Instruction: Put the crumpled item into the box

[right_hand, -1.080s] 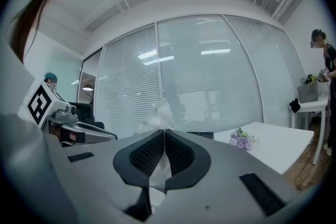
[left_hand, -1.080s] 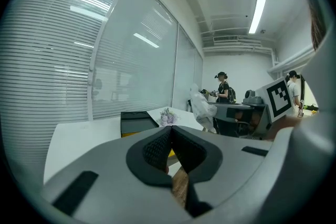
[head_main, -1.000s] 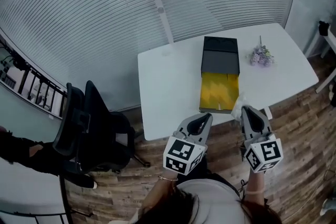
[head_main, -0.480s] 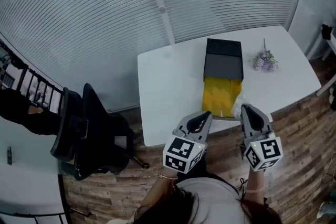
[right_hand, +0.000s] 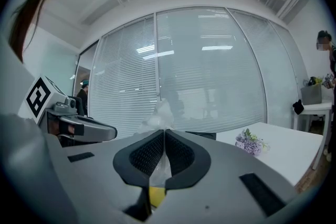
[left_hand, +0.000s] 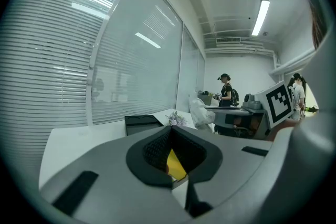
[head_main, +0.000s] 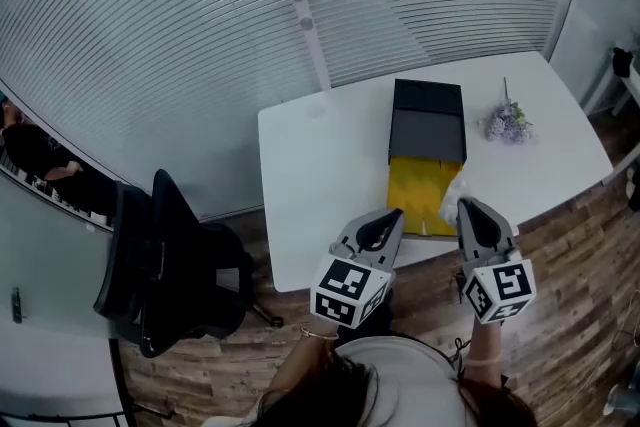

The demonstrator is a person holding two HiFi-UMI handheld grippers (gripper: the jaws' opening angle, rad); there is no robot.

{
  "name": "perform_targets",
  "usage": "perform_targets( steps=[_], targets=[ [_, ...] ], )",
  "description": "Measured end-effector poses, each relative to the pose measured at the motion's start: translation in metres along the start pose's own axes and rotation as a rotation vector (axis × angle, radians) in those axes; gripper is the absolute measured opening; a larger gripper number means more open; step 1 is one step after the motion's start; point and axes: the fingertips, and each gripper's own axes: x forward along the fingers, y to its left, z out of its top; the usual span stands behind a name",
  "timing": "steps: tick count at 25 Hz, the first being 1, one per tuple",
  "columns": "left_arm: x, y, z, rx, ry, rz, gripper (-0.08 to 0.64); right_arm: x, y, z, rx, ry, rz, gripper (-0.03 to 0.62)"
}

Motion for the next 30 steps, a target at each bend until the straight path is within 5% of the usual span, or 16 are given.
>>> perform_targets(
  steps=[30],
  targets=[
    [0.030,0.040,0.000,-0.029,0.012,-0.015,0.017,0.065,-0.017,-0.034,-0.156,0.157,-0.022,0.032]
  ],
)
